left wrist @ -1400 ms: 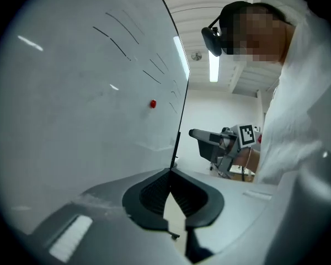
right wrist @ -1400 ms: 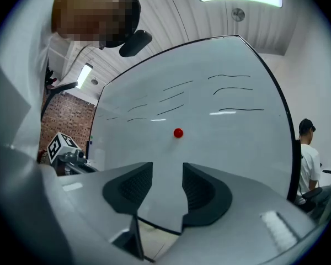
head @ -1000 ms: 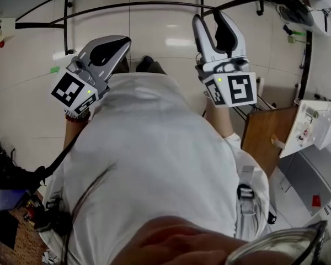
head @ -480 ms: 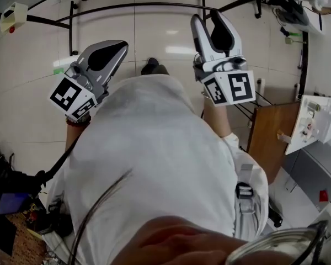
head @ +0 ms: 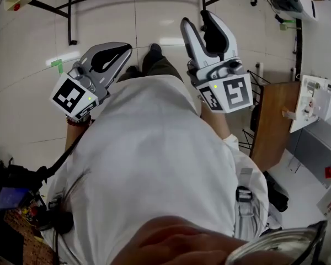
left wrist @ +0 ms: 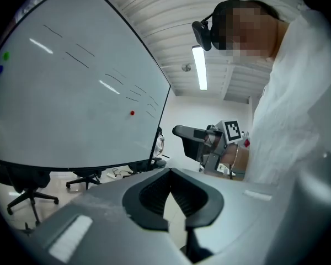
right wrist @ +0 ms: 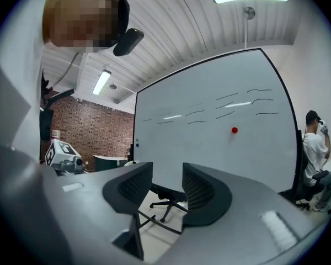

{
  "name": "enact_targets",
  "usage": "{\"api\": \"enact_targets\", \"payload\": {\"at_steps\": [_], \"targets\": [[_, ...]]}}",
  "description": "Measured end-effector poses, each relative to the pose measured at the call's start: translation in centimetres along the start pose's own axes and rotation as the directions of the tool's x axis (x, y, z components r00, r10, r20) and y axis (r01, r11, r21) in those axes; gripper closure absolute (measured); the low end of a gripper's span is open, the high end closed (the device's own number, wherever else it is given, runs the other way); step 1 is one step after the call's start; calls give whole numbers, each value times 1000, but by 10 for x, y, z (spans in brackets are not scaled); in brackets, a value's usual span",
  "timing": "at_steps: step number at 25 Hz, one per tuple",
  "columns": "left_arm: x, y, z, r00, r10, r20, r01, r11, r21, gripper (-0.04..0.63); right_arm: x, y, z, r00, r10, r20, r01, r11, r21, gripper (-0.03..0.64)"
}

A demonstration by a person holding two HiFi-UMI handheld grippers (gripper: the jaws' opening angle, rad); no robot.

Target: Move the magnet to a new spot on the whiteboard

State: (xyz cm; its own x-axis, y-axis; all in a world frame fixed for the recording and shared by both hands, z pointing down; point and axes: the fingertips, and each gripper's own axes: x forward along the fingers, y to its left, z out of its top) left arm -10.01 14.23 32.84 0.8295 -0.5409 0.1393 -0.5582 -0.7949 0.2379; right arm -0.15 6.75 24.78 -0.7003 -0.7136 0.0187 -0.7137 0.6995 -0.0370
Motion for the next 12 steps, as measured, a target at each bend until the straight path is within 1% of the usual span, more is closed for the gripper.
{"api": "enact_targets", "payload": {"at_steps": [4, 7, 10, 12], "targets": [[2, -21, -12, 997, -73, -27, 74, 997, 23, 595, -33, 12, -9, 997, -67, -45, 67, 998, 6, 454], [7, -40, -9, 993, -113, -26, 115, 992, 51, 595, -56, 20, -8, 995, -88, -49, 88, 996, -3, 454], [6, -50, -2, 993, -116, -1, 116, 991, 72, 595, -62, 24, -12, 995, -87, -48, 87, 996, -15, 454], [2, -48, 1, 995, -99, 10, 98, 991, 86, 595, -52, 29, -13, 998, -53, -44, 53, 999, -7, 454]]}}
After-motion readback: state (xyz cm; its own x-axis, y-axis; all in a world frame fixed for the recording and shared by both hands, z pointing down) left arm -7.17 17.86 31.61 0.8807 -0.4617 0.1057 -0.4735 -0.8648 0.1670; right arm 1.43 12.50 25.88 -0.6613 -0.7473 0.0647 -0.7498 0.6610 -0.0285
